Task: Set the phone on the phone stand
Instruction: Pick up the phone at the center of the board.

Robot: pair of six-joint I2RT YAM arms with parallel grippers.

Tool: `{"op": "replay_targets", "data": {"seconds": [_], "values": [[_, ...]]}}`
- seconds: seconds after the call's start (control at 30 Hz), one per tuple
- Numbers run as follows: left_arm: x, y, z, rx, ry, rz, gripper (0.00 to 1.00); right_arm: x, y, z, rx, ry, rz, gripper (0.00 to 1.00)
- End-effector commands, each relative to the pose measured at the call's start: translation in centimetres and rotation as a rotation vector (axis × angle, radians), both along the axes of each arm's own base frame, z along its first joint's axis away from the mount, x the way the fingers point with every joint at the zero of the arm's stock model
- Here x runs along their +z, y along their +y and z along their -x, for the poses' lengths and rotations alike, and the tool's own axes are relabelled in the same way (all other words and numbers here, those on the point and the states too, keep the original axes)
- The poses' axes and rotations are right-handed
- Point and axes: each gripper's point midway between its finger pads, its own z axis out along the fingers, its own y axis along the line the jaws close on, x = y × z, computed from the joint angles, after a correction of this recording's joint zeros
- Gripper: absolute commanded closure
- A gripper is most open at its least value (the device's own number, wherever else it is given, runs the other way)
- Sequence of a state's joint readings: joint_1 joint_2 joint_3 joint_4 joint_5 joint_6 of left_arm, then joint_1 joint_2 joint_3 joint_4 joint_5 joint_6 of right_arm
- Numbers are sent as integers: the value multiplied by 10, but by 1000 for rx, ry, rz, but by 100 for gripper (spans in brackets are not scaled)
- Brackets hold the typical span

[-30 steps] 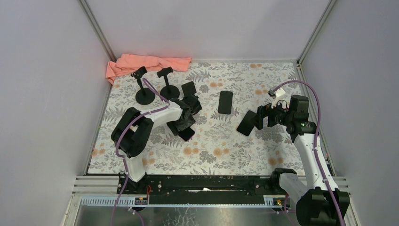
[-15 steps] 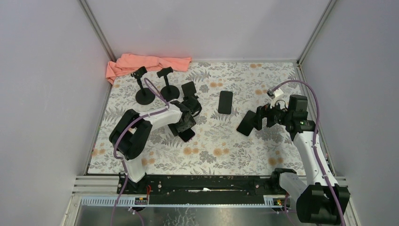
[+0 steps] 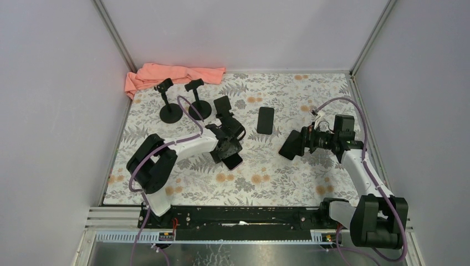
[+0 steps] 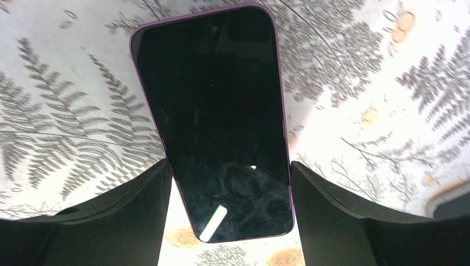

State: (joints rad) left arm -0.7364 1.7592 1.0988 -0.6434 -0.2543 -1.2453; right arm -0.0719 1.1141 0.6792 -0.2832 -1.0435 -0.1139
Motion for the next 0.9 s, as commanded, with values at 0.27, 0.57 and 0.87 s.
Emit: {"op": "replay_targets", "data": {"seconds": [0.27, 0.57, 0.87], "values": [[35, -63, 0, -23, -110, 230, 66, -16, 50, 17, 112, 144, -161, 6], [30, -96, 3, -45, -95, 304, 68, -57, 81, 27, 159, 377, -159, 15], [20, -118, 5, -65, -66, 352, 69, -84, 92, 20, 133, 565, -173, 26]]}}
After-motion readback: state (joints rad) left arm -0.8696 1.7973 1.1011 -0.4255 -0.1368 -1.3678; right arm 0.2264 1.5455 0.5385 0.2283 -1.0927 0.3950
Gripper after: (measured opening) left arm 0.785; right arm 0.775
